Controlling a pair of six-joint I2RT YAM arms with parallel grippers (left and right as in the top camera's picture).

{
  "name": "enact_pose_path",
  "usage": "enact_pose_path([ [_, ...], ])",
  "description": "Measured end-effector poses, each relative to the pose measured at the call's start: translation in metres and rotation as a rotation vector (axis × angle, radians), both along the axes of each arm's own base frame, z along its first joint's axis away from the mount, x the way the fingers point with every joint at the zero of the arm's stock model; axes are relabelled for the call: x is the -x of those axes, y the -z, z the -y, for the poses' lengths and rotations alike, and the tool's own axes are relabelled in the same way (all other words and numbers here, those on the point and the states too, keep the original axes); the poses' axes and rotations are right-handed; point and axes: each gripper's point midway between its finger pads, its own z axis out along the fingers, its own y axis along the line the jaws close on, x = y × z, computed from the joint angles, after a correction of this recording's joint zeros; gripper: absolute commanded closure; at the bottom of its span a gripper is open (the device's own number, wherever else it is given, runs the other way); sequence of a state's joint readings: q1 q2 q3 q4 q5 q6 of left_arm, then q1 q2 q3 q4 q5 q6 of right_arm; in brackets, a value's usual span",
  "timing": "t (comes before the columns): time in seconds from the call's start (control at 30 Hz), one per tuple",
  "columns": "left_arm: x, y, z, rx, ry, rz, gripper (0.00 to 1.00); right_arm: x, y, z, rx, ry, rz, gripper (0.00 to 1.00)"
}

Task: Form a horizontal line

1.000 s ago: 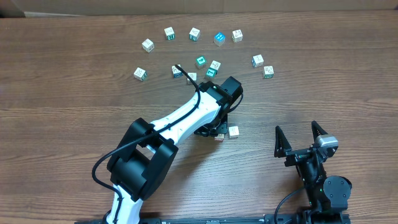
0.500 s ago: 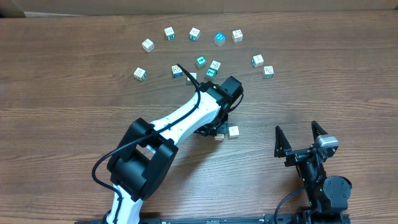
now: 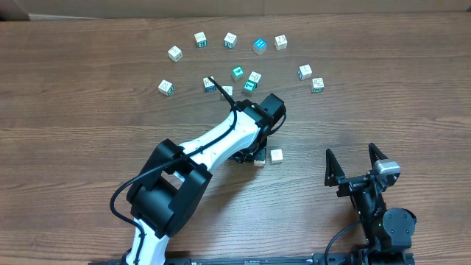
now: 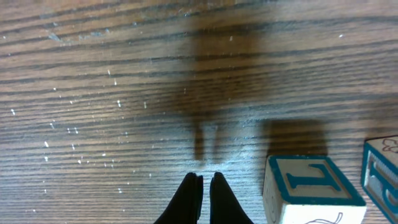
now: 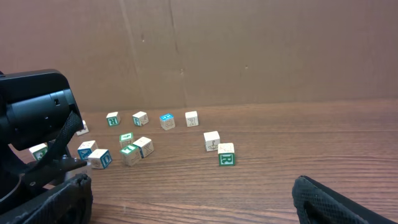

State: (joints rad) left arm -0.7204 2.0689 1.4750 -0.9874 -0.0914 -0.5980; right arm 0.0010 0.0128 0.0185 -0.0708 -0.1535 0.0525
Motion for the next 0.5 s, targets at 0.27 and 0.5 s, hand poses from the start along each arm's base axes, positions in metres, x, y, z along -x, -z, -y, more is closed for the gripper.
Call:
enact_pose_path([
  [0.27, -0.0040, 0.0001, 0.0029, 0.011, 0.003, 0.017, 0.94, 0.0000, 0.0000, 0.0001, 0.000, 0.000, 0.000, 0.00],
  [0.5, -0.0050, 0.0017, 0.0037, 0.016, 0.003, 0.023, 0.95, 0.0000, -0.0001, 0.0000, 0.000, 0.000, 0.000, 0.00],
])
